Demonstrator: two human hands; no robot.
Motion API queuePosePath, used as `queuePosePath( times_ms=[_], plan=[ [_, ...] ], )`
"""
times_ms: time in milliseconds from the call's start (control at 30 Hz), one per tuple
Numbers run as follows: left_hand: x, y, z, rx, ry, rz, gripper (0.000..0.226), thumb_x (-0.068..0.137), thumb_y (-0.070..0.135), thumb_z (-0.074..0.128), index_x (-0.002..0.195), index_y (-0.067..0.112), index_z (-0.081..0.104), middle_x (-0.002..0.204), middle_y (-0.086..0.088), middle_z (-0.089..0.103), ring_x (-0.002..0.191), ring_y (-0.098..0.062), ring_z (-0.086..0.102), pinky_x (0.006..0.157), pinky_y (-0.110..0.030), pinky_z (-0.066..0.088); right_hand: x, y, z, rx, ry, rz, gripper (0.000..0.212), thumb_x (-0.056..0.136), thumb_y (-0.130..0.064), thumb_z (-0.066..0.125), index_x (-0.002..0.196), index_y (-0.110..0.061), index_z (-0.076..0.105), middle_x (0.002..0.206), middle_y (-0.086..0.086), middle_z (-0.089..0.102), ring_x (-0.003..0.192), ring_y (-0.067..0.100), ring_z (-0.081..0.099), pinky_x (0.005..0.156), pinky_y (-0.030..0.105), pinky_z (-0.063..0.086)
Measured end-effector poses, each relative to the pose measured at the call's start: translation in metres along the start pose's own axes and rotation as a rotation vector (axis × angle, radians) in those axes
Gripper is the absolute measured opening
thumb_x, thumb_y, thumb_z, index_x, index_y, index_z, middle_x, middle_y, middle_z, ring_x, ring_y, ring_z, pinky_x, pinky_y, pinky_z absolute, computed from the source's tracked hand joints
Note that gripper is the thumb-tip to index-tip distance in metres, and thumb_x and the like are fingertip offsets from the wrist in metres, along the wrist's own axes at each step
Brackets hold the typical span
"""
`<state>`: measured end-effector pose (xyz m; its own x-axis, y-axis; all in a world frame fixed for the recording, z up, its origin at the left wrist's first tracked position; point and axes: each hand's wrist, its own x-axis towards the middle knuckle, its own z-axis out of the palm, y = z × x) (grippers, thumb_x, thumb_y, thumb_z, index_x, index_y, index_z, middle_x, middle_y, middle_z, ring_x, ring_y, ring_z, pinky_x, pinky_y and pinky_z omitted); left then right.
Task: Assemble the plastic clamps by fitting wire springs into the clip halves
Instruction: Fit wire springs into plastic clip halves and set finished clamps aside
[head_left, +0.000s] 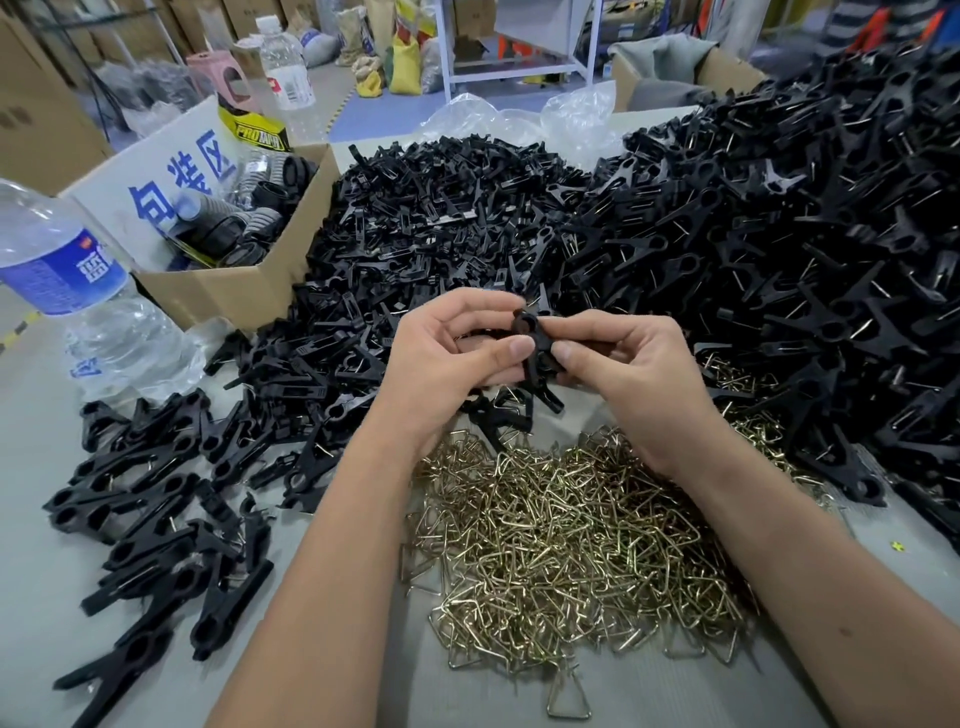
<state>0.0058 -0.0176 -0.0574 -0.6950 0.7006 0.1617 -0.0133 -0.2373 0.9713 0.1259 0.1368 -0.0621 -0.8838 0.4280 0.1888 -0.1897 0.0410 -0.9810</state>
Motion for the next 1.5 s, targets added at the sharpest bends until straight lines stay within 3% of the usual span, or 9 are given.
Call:
queuePosePath(
  times_ms=[167, 267, 433, 533, 600, 733, 833, 1000, 1500],
  plan=[
    [0.001, 0.006, -0.012, -0.012, -0.036, 0.053, 0.032, 0.074, 0.013, 0.088, 0.104, 0.011, 0.079, 0.106, -0.018, 0.077, 0.093, -0.036, 0.077, 0.074, -0.035, 0.065, 0.008, -0.011, 0.004, -0.068, -0.048, -0.003, 0.021, 0.094, -0.001, 0.071, 0.108, -0.014, 0.079, 0.097, 0.006, 0.08, 0.093, 0.024, 0.078, 0.084, 0.036, 0.064],
    [0.0, 0.007, -0.023, -0.015, 0.083, 0.089, 0.033, 0.068, 0.014, 0.093, 0.096, 0.01, 0.076, 0.101, -0.021, 0.077, 0.089, -0.034, 0.078, 0.072, -0.033, 0.065, 0.018, -0.012, 0.01, -0.483, 0.042, -0.195, 0.014, 0.094, -0.007, 0.074, 0.104, -0.017, 0.078, 0.091, -0.004, 0.077, 0.085, 0.013, 0.074, 0.079, 0.036, 0.064],
    [0.002, 0.007, -0.035, 0.038, 0.25, 0.171, 0.036, 0.067, -0.004, 0.091, 0.094, 0.002, 0.068, 0.099, -0.02, 0.077, 0.087, -0.029, 0.078, 0.073, -0.034, 0.063, 0.031, -0.021, 0.025, -1.069, -0.447, -0.227, 0.023, 0.091, -0.015, 0.078, 0.111, -0.026, 0.08, 0.109, -0.013, 0.06, 0.098, 0.009, 0.06, 0.102, 0.035, 0.052],
    [0.004, 0.007, -0.034, 0.077, 0.293, 0.184, 0.035, 0.066, -0.007, 0.091, 0.081, 0.018, 0.071, 0.101, -0.01, 0.078, 0.096, -0.029, 0.077, 0.085, -0.04, 0.062, 0.036, -0.022, 0.031, -1.147, -0.547, -0.229, 0.015, 0.09, -0.017, 0.08, 0.102, -0.026, 0.083, 0.107, -0.012, 0.059, 0.102, 0.013, 0.061, 0.101, 0.039, 0.05],
    [0.004, 0.005, -0.034, 0.095, 0.303, 0.176, 0.037, 0.067, -0.006, 0.091, 0.077, 0.023, 0.07, 0.1, -0.007, 0.078, 0.099, -0.033, 0.076, 0.09, -0.047, 0.061, 0.036, -0.023, 0.028, -1.093, -0.483, -0.258, 0.01, 0.087, -0.014, 0.082, 0.093, -0.023, 0.083, 0.103, -0.011, 0.063, 0.097, 0.013, 0.063, 0.097, 0.038, 0.053],
    [0.004, 0.004, -0.034, 0.091, 0.283, 0.185, 0.033, 0.068, -0.007, 0.09, 0.084, 0.014, 0.07, 0.093, -0.008, 0.078, 0.091, -0.027, 0.077, 0.081, -0.039, 0.062, 0.031, -0.02, 0.014, -0.81, -0.203, -0.272, 0.011, 0.081, -0.011, 0.087, 0.088, -0.018, 0.084, 0.088, -0.009, 0.073, 0.083, 0.005, 0.069, 0.084, 0.025, 0.058],
    [0.004, 0.004, -0.033, 0.094, 0.274, 0.18, 0.032, 0.068, -0.006, 0.09, 0.085, 0.015, 0.073, 0.094, -0.013, 0.078, 0.092, -0.027, 0.076, 0.084, -0.04, 0.062, 0.024, -0.013, 0.007, -0.59, -0.029, -0.118, 0.009, 0.08, -0.013, 0.088, 0.086, -0.018, 0.083, 0.076, -0.006, 0.076, 0.067, 0.003, 0.069, 0.065, 0.019, 0.057],
    [0.003, 0.003, -0.025, 0.081, 0.178, 0.158, 0.039, 0.065, -0.018, 0.085, 0.08, 0.015, 0.07, 0.092, -0.008, 0.079, 0.09, -0.021, 0.076, 0.078, -0.029, 0.061, 0.012, -0.005, 0.008, 0.11, 0.228, 0.205, 0.007, 0.082, -0.004, 0.082, 0.079, -0.011, 0.081, 0.079, 0.01, 0.073, 0.053, 0.009, 0.051, 0.045, 0.017, 0.042],
    [0.005, -0.004, -0.014, 0.178, 0.066, 0.11, 0.037, 0.064, -0.018, 0.087, 0.083, 0.011, 0.073, 0.098, -0.014, 0.079, 0.094, -0.028, 0.077, 0.078, -0.032, 0.063, 0.01, -0.006, 0.01, 0.179, 0.208, 0.218, 0.017, 0.081, 0.003, 0.081, 0.07, -0.009, 0.08, 0.064, 0.007, 0.069, 0.045, 0.008, 0.045, 0.037, 0.017, 0.033]
  ],
)
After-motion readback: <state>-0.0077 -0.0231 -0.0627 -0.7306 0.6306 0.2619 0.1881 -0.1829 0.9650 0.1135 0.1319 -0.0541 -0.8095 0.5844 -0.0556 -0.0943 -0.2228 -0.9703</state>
